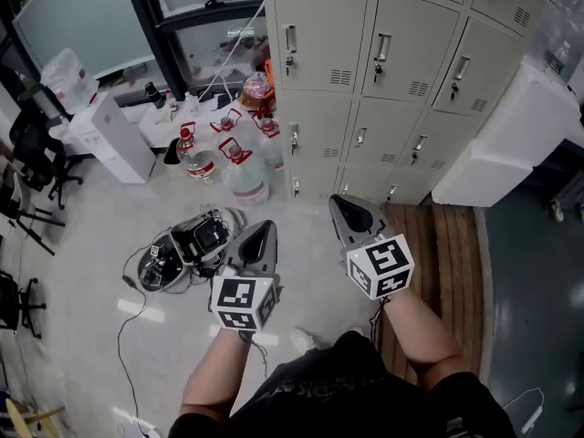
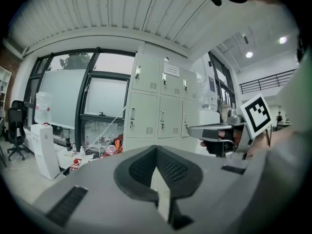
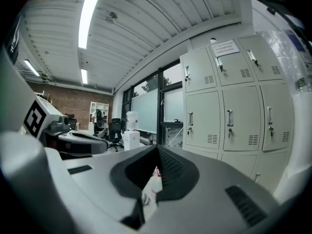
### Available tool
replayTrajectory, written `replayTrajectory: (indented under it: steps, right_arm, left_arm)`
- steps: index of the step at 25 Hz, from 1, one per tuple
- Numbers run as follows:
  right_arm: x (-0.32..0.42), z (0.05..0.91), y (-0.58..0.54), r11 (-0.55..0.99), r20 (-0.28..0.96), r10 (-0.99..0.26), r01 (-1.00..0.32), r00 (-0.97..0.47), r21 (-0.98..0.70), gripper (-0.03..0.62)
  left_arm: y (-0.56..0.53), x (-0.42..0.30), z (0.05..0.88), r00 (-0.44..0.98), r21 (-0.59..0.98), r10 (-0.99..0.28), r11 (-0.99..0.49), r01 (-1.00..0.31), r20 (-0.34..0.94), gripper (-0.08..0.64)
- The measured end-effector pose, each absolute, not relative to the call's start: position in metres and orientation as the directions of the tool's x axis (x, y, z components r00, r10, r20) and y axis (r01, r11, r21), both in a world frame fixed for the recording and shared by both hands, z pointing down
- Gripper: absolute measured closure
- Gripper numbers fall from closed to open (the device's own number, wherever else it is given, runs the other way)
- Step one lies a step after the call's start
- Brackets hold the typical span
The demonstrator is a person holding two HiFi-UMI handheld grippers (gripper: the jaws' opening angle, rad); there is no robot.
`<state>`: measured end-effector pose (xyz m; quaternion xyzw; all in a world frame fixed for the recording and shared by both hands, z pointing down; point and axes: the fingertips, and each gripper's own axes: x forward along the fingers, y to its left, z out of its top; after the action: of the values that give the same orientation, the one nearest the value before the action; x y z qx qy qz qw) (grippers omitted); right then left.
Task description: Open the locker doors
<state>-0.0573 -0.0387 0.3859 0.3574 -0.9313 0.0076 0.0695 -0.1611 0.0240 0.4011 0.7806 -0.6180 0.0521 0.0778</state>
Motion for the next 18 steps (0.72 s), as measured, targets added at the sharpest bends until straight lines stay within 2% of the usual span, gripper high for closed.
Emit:
replayTrajectory:
  steps: [18]
  right_arm:
    - [-0.085, 0.394, -0.114, 0.755, 0.120, -0.649, -0.656, -0.751, -0.020, 0.592]
  left_arm:
    - [-0.045, -0.176, 0.398, 0.213, 0.029, -0.963, -0.212, -0.977, 0.167, 0.561]
